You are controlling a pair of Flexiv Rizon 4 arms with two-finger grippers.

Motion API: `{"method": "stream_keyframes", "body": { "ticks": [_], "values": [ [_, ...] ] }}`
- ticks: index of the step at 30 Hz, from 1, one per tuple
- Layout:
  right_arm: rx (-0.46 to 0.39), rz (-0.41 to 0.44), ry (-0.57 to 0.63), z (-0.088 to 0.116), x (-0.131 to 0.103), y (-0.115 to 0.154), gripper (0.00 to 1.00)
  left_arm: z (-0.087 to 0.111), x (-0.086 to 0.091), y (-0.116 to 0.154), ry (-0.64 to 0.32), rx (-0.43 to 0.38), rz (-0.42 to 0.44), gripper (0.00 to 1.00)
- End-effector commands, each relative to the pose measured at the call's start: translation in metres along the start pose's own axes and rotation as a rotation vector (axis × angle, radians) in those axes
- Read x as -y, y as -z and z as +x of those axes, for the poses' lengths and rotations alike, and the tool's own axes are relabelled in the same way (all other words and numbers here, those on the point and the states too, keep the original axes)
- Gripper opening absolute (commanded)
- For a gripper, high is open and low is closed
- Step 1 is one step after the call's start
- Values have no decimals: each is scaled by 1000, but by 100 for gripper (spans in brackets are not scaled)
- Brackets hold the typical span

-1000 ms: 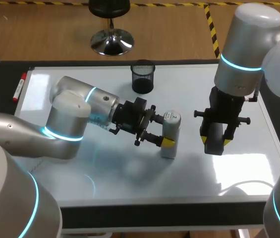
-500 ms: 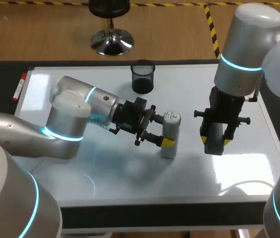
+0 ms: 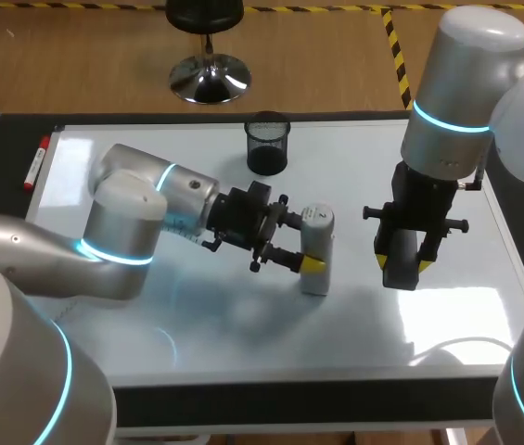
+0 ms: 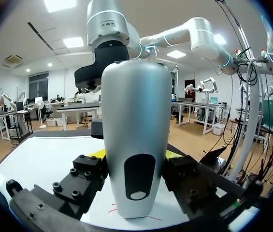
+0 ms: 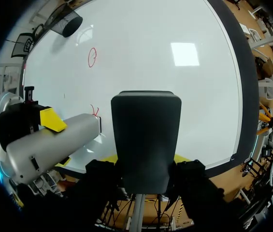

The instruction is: Pick up the inspection probe, press it on each red-marked spot on the whiteboard one by one, put down the probe, pick up the eraser, and wipe off all the red marks.

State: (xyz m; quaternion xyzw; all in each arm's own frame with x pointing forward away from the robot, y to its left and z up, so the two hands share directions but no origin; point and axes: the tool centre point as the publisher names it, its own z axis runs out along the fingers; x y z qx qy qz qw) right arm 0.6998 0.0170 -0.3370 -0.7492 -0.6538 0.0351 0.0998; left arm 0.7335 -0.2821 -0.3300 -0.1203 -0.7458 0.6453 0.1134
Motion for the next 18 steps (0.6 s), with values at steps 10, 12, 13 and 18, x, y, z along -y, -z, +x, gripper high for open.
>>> {"method": "stream_keyframes", "body": {
  "ticks": [10,12,13,18],
  "values": [
    [-2,-1,2,-1,0,0,0,-9,23,1,-22,11,49,0],
    [-2,-1,2,-1,0,0,0,-10,27,2,-34,13,47,0],
    [-2,-1,2,-1,0,0,0,-10,29,2,-36,13,48,0],
    [-2,-1,2,-1,0,0,0,-15,37,7,-57,25,48,0]
  ]
}}
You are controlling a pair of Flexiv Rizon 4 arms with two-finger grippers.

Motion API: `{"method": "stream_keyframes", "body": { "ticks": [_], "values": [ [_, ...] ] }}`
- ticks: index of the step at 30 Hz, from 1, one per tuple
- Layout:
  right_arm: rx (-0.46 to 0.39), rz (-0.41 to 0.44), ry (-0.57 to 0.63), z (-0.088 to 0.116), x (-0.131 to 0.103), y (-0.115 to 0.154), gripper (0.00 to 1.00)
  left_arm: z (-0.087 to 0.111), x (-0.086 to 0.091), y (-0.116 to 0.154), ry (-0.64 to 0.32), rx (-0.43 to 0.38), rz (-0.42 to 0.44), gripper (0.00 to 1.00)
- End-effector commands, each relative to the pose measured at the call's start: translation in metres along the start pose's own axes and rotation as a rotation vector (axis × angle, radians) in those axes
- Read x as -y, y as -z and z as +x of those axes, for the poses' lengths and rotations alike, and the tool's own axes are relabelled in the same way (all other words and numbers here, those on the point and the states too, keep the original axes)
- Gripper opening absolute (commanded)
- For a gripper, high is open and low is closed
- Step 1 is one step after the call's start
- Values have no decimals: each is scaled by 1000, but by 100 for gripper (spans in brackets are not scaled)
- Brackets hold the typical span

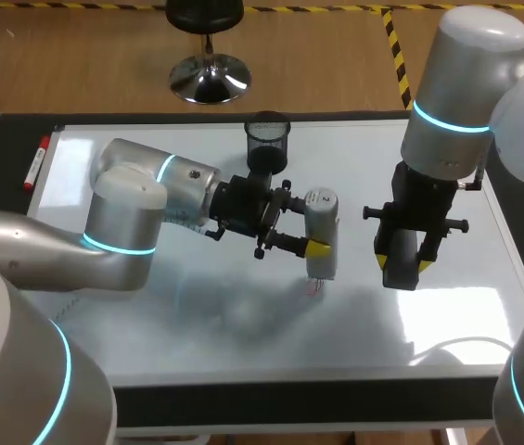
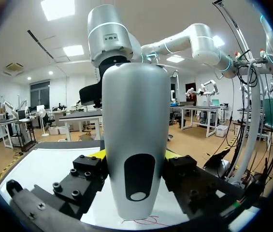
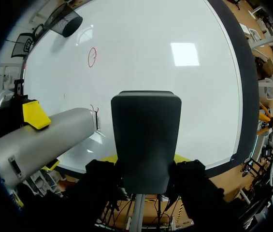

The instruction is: Pick up the inspection probe, press it on each red-marked spot on the whiteboard one by one, put down the probe, pick up the eraser, and wipe off all the red marks.

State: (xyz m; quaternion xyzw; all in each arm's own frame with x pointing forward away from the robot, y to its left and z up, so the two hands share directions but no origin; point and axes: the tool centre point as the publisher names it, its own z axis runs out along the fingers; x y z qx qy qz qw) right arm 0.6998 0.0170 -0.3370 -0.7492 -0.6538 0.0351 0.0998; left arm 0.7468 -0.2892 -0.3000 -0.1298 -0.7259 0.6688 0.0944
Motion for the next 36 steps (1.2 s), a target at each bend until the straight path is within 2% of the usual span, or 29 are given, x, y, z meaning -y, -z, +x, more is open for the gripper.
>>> {"method": "stream_keyframes", "body": {
  "ticks": [1,7,13,21,22,27,36],
  "values": [
    [-2,-1,2,-1,0,0,0,-2,9,5,-9,9,-6,0],
    [-2,-1,2,-1,0,0,0,-3,15,10,1,11,-11,0],
    [-2,-1,2,-1,0,0,0,9,27,22,14,0,-41,0],
    [-2,-1,2,-1,0,0,0,16,38,51,1,-1,-32,0],
    [-2,-1,2,-1,0,0,0,17,40,55,30,-4,-6,0],
    [-2,-1,2,-1,0,0,0,19,49,76,11,-2,-21,0],
    [-2,-1,2,-1,0,0,0,19,49,112,16,45,-39,0]
  ]
}}
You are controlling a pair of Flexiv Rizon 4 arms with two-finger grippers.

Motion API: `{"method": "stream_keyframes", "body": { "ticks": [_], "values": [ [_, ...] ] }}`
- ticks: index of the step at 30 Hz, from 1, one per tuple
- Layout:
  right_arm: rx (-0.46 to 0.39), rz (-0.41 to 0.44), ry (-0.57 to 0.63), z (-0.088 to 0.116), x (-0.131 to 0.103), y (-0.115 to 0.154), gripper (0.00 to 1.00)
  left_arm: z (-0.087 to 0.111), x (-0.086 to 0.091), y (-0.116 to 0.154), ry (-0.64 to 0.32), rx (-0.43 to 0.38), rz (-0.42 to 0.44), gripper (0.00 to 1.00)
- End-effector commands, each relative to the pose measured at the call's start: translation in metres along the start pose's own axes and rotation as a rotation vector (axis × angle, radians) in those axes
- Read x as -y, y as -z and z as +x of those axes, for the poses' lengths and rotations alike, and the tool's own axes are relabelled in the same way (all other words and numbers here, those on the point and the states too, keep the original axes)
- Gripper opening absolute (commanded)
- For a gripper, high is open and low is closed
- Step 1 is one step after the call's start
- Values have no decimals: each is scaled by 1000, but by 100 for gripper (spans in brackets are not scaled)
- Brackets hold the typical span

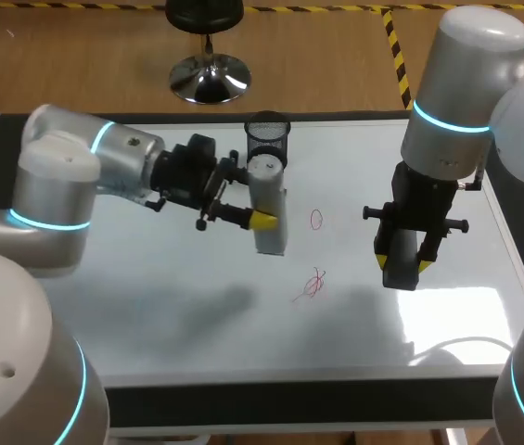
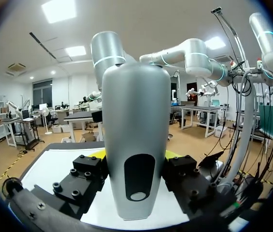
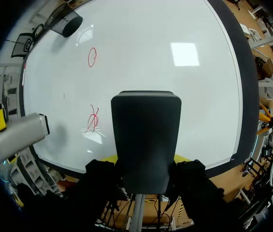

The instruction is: Pick up the inspection probe, press it on each red-marked spot on the whiteboard one by one, put down the probe, pick up the eraser, and wipe off all the red marks.

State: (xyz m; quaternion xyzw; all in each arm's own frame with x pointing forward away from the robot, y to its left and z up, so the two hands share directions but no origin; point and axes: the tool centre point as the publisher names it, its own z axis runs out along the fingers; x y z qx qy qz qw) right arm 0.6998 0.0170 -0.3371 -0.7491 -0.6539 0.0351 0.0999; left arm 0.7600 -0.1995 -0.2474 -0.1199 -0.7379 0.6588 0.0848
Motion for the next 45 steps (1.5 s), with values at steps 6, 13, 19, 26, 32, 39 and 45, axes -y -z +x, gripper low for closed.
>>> {"method": "stream_keyframes", "body": {
  "ticks": [6,13,19,26,32,39,45],
  "values": [
    [-2,-1,1,-1,0,0,0,2,-3,46,13,58,-19,0],
    [-2,-1,1,-1,0,0,0,5,-1,78,2,76,-23,0],
    [-2,-1,1,-1,0,0,0,10,3,95,-2,77,-13,0],
    [-2,-1,1,-1,0,0,0,10,7,113,8,64,33,0],
    [-2,-1,1,-1,0,0,0,5,2,122,26,68,32,0],
    [-2,-1,1,-1,0,0,0,5,1,123,38,59,36,0],
    [-2,-1,1,-1,0,0,0,5,1,123,38,59,36,0]
  ]
}}
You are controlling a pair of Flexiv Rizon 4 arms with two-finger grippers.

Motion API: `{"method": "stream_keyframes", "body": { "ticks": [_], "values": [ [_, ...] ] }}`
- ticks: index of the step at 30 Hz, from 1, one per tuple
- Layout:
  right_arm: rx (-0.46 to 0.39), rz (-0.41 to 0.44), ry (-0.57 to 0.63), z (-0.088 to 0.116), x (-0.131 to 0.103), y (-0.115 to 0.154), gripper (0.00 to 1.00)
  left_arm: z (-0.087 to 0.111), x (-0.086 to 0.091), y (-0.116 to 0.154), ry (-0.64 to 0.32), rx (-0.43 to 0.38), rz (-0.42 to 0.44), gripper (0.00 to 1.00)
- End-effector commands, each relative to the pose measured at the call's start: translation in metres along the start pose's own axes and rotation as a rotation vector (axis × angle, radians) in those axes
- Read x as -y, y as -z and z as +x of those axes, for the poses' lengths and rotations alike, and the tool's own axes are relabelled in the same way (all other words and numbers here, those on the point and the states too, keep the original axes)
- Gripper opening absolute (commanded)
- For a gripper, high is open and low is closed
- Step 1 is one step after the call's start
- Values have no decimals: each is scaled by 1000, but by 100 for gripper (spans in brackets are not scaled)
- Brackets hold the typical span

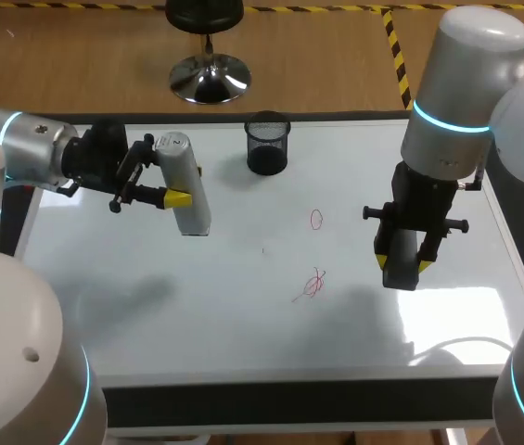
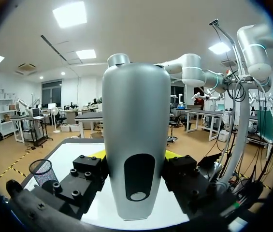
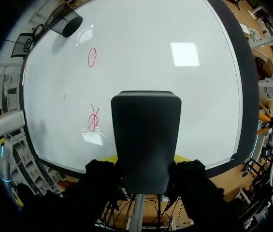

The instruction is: Pick up the inspection probe, press it on each red-marked spot on the whiteboard one by one, put down the probe, pick up the eraser, and wipe off all the red marks.

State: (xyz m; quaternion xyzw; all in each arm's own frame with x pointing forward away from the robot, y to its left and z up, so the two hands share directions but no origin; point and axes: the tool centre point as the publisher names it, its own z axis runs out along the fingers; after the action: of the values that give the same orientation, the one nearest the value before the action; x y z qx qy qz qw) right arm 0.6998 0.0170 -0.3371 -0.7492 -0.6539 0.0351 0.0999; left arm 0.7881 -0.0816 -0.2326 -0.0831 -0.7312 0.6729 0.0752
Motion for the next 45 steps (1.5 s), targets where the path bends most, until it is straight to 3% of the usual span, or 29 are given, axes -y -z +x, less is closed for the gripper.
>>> {"method": "stream_keyframes", "body": {
  "ticks": [1,32,45],
  "values": [
    [-2,-1,1,-1,0,0,0,-2,0,1,0,-5,2,0],
    [-2,-1,1,-1,0,0,0,-2,0,1,0,-5,2,0],
    [5,-15,31,33,-2,-2,0,-2,0,1,0,-5,2,0]
  ]
}}
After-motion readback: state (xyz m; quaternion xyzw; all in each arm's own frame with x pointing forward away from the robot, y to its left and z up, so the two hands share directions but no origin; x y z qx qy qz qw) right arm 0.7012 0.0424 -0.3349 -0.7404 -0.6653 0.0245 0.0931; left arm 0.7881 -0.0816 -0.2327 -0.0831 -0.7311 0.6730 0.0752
